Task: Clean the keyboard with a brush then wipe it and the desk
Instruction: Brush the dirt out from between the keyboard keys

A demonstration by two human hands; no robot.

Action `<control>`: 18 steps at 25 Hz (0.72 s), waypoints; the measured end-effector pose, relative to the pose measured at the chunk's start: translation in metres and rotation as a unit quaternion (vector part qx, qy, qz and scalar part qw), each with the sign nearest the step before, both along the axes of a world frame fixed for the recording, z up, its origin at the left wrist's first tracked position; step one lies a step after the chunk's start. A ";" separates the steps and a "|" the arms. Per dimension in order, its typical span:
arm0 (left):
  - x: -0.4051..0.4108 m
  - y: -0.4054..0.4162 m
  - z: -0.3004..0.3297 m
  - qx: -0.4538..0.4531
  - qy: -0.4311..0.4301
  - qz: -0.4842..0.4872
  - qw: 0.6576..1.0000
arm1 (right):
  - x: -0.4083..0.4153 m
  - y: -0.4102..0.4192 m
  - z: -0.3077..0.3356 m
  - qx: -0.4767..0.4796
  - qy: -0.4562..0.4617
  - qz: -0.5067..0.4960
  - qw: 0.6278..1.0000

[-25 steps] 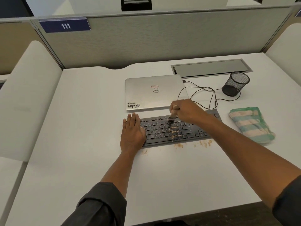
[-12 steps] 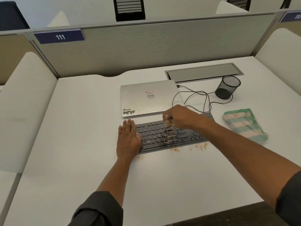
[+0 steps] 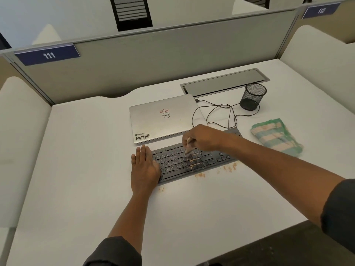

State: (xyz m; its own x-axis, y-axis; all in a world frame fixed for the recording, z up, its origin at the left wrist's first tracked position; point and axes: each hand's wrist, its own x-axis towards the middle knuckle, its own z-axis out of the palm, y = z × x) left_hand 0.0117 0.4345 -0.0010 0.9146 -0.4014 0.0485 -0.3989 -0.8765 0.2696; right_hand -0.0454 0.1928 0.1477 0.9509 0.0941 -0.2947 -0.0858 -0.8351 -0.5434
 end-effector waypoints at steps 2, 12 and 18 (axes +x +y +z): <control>0.000 0.000 0.000 0.000 0.004 -0.001 1.000 | 0.001 -0.005 0.003 -0.004 -0.021 -0.005 1.000; 0.000 -0.001 0.002 -0.004 0.007 0.002 1.000 | -0.004 -0.005 0.001 -0.004 -0.024 -0.010 1.000; 0.000 0.000 0.001 -0.003 0.000 -0.002 1.000 | -0.010 -0.004 -0.007 -0.017 -0.033 -0.022 0.999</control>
